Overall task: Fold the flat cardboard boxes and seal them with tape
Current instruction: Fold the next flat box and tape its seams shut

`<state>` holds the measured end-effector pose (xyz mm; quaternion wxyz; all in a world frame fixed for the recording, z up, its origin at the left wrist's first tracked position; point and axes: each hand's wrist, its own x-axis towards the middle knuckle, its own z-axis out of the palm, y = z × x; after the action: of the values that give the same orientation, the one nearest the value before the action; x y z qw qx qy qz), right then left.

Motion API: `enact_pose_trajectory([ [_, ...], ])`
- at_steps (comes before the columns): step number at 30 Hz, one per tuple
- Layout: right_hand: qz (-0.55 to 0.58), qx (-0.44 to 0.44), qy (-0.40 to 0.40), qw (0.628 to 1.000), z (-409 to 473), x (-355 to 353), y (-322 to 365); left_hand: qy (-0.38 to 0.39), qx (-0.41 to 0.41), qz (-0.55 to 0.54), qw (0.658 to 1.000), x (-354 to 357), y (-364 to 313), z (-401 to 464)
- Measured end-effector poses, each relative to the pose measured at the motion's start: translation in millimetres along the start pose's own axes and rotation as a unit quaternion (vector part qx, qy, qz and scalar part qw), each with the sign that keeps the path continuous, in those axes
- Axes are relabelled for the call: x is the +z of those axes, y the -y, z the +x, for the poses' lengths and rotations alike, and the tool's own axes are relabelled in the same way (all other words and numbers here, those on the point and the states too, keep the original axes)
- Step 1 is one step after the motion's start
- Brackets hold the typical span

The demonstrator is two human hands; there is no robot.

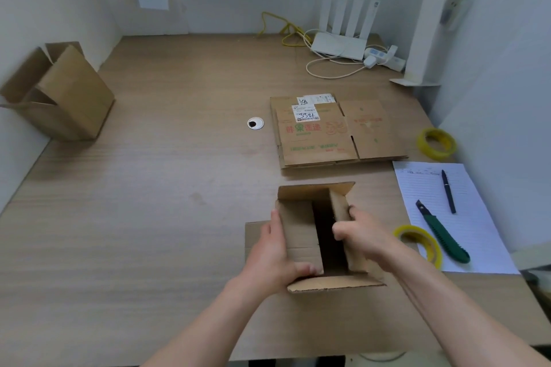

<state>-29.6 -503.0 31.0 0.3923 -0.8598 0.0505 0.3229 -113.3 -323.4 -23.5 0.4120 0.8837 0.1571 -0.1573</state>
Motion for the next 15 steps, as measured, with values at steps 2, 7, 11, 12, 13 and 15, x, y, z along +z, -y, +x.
enact_pose_trajectory([
  [2, 0.089, -0.002, 0.006, 0.996, -9, -7, 4, 0.013, -0.025, 0.027, 0.999, -5, -6, 1],
  [7, 0.181, -0.001, -0.059, 0.982, -15, -4, -9, 0.038, -0.091, 0.116, 0.988, -11, -27, 9],
  [11, 0.179, -0.026, -0.113, 0.977, -16, 3, -21, 0.037, -0.085, 0.123, 0.988, -13, -31, 6],
  [12, 0.175, -0.039, -0.123, 0.976, -19, 2, -21, 0.049, -0.082, 0.095, 0.991, -16, -30, 5],
  [13, 0.171, -0.052, -0.129, 0.976, -20, 0, -23, 0.062, -0.075, 0.051, 0.994, -21, -27, 4],
  [15, 0.108, -0.102, -0.142, 0.979, -21, -7, -28, 0.086, -0.068, -0.083, 0.99, -39, -17, 1],
])
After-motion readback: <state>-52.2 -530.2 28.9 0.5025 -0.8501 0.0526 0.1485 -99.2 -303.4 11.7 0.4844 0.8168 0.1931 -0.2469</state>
